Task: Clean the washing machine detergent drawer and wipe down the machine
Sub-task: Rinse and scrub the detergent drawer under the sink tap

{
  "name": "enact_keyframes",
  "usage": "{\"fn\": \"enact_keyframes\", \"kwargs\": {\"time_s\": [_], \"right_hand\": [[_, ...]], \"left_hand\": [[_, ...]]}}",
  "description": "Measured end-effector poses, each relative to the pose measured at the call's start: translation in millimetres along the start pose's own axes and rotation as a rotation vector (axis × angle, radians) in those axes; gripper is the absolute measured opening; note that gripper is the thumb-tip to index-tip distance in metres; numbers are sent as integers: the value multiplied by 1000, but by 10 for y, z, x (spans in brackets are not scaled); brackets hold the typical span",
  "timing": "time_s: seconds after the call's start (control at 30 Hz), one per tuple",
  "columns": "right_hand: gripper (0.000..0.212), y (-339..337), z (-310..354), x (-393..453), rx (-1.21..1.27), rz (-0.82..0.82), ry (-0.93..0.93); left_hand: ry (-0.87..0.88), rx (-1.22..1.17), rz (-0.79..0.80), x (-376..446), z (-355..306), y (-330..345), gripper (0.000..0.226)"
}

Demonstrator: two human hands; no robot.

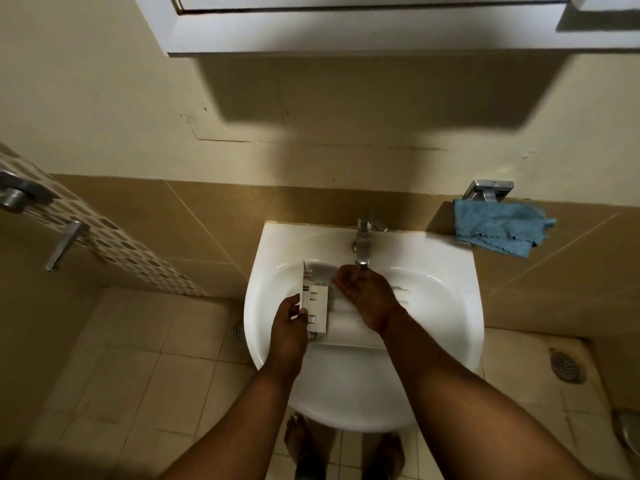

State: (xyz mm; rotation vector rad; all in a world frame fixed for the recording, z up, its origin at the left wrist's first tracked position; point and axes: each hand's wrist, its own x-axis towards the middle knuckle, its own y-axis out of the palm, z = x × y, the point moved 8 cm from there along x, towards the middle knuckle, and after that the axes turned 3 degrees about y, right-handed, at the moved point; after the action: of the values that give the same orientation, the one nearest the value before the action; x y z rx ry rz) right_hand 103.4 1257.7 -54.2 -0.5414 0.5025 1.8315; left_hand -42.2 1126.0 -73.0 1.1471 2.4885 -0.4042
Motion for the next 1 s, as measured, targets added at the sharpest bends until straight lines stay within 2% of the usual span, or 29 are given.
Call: {"fn": "enact_keyframes", "kwargs": {"time_s": [0.1, 0.17, 0.2, 0.3, 0.33, 0.4, 0.5, 0.6, 0.67, 0.7, 0.73, 0.77, 0.83, 0.87, 0.9, 0.93, 0.97, 1.0], "right_hand": [[31, 343, -143, -317, -872, 136, -485], [47, 258, -426, -536, -1197, 52, -763], [55, 88, -560, -580, -1305, -33, -792], [61, -522, -658, -593, -1371, -338, -544], [63, -529, -665, -572, -1389, -382, -462], [71, -306, -668, -527, -1424, -363, -380], [76, -219, -635, -469, -1473, -267, -432], [69, -688, -475, -341, -1383, -303, -314], [54, -715, -300, -322, -1344, -354, -381], [42, -619, -181, -319, -1239, -352, -459], [33, -511, -42, -308, -1000, -355, -527], [28, -426, 52, -261, -627, -303, -433], [20, -206, 72, -121, 233, -115, -78], [16, -95, 14, -54, 541, -55, 53], [14, -1, -46, -23, 727, -21, 148], [14, 87, -92, -21, 775, 10, 201], [17, 181, -96, -44, 722, 62, 197], [18, 221, -108, -67, 528, 83, 131]], "left_hand": [[-3, -9, -10, -3, 12, 0, 30], [2, -12, -8, -2, 16, 2, 31], [5, -12, -8, -2, 11, 4, 31], [4, -11, -20, -2, 4, 11, 30], [0, -2, -23, -6, -2, 12, 30], [-4, 5, -27, 5, 8, 5, 31], [13, 5, -30, 9, -2, -22, 29], [15, -5, -30, 5, -9, -14, 28], [18, -3, -21, -1, -15, 20, 27], [14, 1, -22, 8, 7, 23, 27], [11, -2, -23, 13, 19, 17, 26], [8, -1, -24, 12, 21, 8, 25], [9, 2, -22, 20, 27, 9, 23], [11, 3, -21, 16, 26, 10, 22], [18, 0, -19, 8, 9, 14, 22], [27, 2, -17, -2, -7, 16, 22], [36, 1, -15, -6, -16, 19, 22], [42, 2, -16, -4, -16, 13, 23]]}}
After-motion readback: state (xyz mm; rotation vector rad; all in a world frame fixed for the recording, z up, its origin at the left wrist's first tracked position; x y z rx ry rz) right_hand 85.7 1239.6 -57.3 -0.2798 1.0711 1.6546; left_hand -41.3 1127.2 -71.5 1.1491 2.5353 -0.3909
